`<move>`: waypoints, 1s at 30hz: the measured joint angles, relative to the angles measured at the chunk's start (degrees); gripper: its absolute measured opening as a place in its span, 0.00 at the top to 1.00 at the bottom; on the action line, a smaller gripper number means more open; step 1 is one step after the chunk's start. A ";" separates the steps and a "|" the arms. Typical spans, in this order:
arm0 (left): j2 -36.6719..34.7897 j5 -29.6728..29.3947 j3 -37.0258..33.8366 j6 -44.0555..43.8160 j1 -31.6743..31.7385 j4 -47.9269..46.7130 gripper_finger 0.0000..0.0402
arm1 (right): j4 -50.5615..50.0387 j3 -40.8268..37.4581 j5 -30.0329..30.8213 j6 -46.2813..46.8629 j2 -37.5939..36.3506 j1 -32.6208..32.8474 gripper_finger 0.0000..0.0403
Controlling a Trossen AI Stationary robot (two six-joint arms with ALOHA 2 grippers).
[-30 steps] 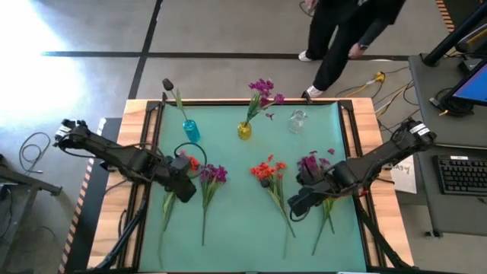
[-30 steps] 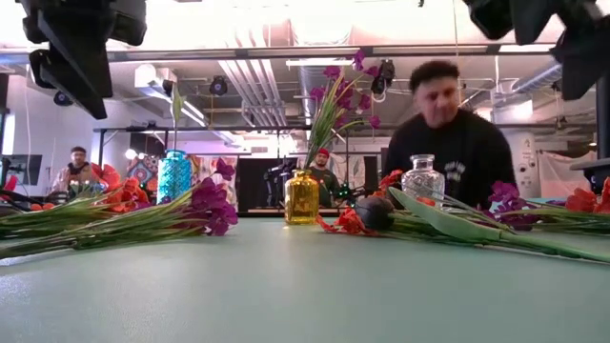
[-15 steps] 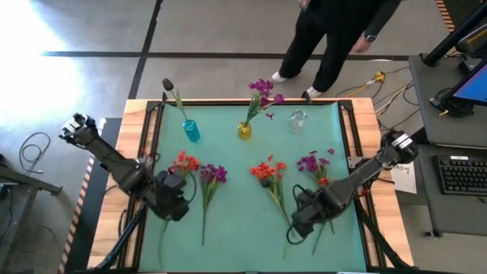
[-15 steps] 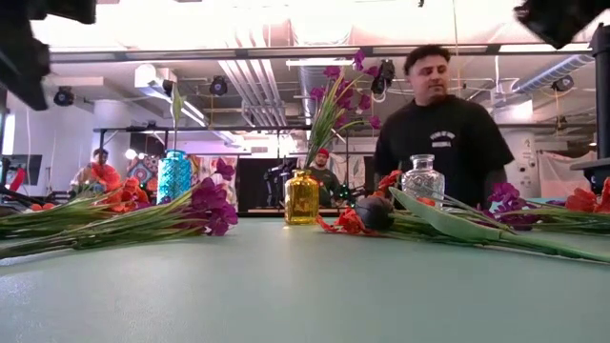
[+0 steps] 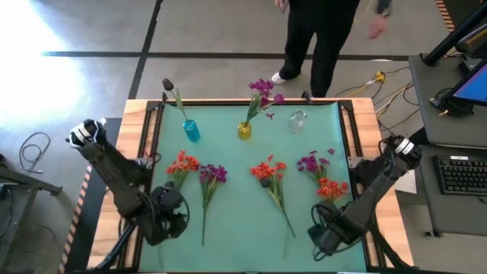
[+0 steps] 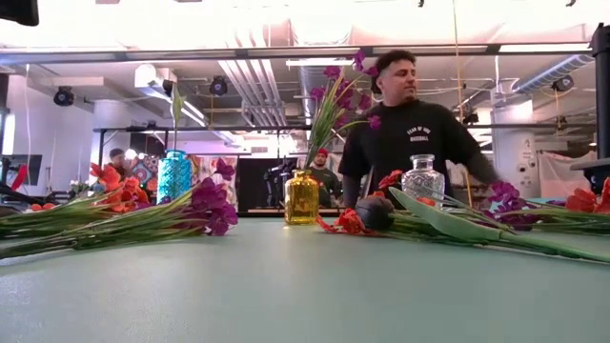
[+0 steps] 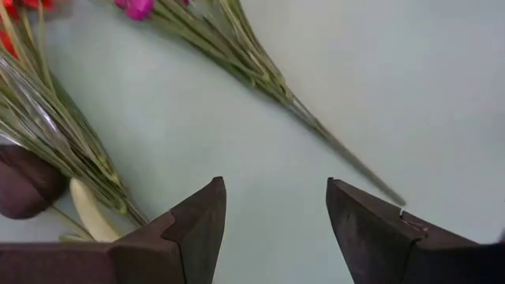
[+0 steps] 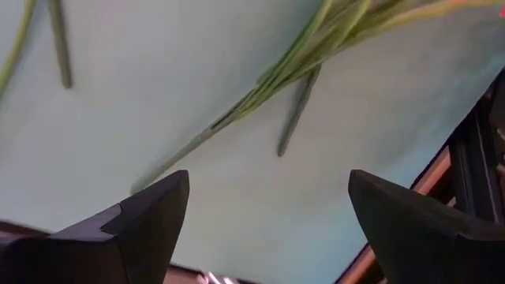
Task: Sort flowers into vase by color
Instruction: Put the right orange flower into the transparent vase
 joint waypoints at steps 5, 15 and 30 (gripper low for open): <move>5.59 -0.02 2.14 -0.61 -0.65 0.05 0.49 | 0.19 -1.12 3.88 4.92 0.00 2.46 0.15; 12.54 -2.53 7.11 0.66 -0.63 -3.14 0.49 | 3.01 -6.88 7.34 7.37 -0.30 1.95 0.15; 13.53 -5.14 10.52 0.70 -0.58 -8.91 0.49 | 14.46 -22.57 12.65 13.25 -3.02 1.79 0.17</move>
